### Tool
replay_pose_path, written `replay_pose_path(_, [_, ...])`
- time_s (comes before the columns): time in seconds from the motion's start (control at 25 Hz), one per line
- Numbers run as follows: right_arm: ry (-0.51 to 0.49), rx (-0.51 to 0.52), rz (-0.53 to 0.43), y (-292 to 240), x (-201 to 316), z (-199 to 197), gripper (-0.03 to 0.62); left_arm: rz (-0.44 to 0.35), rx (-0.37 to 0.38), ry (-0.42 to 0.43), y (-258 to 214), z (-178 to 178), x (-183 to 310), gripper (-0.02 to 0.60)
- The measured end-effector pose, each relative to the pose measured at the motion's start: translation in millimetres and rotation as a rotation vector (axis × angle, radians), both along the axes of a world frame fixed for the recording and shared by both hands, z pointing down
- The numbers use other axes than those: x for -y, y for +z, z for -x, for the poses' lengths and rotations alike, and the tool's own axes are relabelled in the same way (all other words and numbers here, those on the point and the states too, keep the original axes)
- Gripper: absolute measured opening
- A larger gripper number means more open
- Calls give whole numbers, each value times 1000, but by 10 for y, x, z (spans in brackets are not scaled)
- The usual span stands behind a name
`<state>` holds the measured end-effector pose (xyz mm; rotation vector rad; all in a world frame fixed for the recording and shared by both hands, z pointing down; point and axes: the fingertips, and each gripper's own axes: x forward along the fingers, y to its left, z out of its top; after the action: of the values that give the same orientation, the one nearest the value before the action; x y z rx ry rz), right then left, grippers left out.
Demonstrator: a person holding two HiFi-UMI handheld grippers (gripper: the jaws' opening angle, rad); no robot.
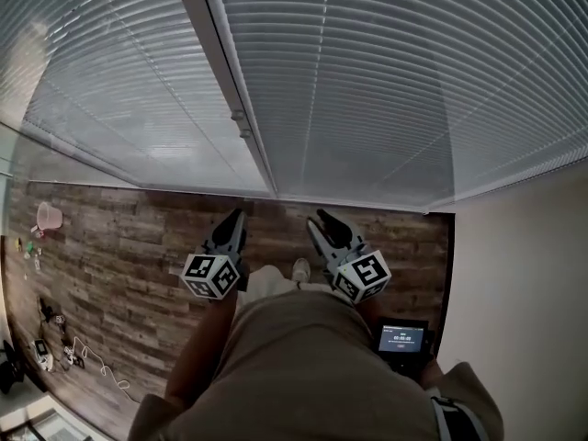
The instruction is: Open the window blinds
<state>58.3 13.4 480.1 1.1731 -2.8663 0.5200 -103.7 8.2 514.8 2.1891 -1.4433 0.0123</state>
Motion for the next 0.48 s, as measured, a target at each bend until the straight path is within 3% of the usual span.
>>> replay_pose_path(0.28, [-2,4,33,166,23,-286,112,-4,50,-29,73,-194,90,19])
replay_pose_path(0.48, [3,16,55,48,127,-331,112,-34,81,-43,-280,-211,458,57])
